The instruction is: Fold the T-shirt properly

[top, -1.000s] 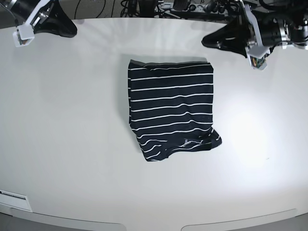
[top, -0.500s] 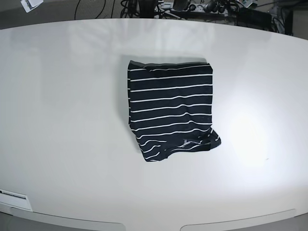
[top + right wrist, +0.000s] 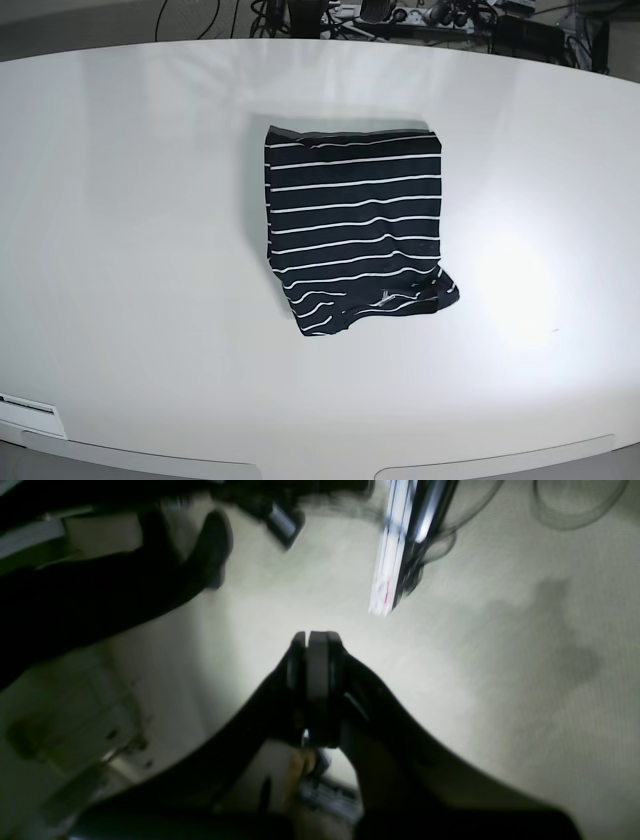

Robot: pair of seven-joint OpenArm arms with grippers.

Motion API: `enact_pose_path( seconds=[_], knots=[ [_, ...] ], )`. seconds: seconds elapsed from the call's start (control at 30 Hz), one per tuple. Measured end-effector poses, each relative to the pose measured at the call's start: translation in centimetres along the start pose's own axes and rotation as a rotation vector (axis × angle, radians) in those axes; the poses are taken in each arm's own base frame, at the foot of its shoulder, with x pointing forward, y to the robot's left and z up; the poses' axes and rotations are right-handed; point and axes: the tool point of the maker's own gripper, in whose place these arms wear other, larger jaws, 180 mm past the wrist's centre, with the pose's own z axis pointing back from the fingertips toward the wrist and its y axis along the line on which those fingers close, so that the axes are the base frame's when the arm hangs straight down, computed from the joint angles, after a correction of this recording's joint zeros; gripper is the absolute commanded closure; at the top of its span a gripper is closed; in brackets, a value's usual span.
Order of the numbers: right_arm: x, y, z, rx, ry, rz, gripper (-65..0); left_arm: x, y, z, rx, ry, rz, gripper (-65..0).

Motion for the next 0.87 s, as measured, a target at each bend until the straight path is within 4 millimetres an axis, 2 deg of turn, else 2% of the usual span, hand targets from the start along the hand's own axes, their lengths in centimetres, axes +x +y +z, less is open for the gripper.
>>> enact_pose_path(
  seconds=[0.13, 0.3, 0.37, 0.5, 0.57, 0.7, 0.87],
  knots=[
    [0.0, -2.8, -4.5, -0.069, 0.032, 0.024, 0.0, 0.0, 5.9, -3.6, 0.156, 0.022, -0.019, 0.0],
    [-0.8, -5.7, -9.8, -0.160, 0.080, 0.081, 0.0, 3.7, 12.7, -7.3, 0.371, -0.097, -0.085, 0.0],
    [-0.6, -7.1, -11.3, -0.209, 0.074, 0.110, 0.0, 4.0, 14.0, -9.4, 0.441, -0.089, -0.113, 0.0],
    [-0.1, -9.4, -14.1, -0.331, 0.149, 0.162, 0.0, 4.0, 13.4, -14.0, 0.476, -0.083, -0.164, 0.0],
    [1.2, -9.1, -15.8, -0.353, 0.152, 0.176, 0.0, 3.7, 12.8, -15.4, 0.478, -0.063, -0.172, 0.0],
    [4.3, -6.5, -18.8, -0.299, 0.106, 0.195, 0.0, 4.3, 11.7, -16.9, 0.500, -0.083, -0.162, 0.0],
    [6.5, -5.8, -19.7, -0.317, 0.075, 0.282, 0.0, 5.0, 11.0, -17.6, 0.525, -0.128, -0.113, 0.0]
  ],
)
